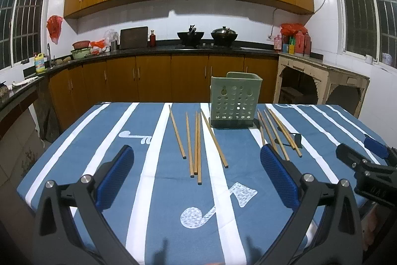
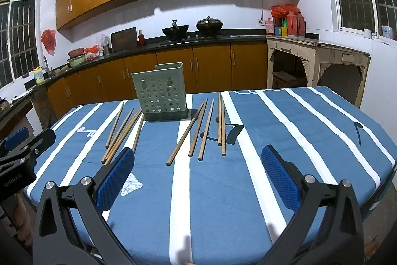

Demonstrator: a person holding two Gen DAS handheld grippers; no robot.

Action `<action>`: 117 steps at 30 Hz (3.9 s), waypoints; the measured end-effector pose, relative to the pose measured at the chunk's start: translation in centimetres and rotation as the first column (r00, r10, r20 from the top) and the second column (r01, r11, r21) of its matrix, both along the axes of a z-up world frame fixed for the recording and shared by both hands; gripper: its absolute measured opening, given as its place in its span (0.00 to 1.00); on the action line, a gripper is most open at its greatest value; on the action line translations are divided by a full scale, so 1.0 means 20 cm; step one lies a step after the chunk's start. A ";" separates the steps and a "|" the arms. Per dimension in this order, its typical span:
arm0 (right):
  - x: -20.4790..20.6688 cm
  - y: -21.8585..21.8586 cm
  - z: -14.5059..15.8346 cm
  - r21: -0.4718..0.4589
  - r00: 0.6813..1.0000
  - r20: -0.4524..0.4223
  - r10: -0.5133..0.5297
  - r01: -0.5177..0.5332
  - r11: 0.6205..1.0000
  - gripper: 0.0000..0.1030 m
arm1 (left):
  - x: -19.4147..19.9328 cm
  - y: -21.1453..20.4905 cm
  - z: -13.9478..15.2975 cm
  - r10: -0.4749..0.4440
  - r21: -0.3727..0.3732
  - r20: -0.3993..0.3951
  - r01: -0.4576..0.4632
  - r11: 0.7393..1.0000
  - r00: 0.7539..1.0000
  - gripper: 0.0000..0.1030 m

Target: Organize utensils

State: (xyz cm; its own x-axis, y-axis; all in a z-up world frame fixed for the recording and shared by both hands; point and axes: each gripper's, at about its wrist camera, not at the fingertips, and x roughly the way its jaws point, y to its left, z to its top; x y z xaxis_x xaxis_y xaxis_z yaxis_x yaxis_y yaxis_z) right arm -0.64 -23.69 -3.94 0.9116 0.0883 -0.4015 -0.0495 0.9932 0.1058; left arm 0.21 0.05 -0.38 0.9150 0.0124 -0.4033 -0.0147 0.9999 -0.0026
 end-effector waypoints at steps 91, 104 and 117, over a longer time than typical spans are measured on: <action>0.53 -0.38 -0.03 0.078 0.981 -0.166 -0.103 0.117 0.990 0.08 | 0.65 0.39 -0.20 0.004 -0.056 -0.305 -0.022 0.998 0.952 0.08; 0.51 -0.44 0.23 0.138 0.995 0.006 -0.098 0.096 0.986 0.08 | 0.58 0.46 0.21 0.033 -0.128 -0.051 -0.039 0.991 0.998 0.08; 0.58 -0.49 0.41 0.205 0.990 0.102 -0.101 0.078 0.976 0.08 | 0.66 0.45 0.41 0.023 -0.150 0.021 -0.020 0.988 1.000 0.08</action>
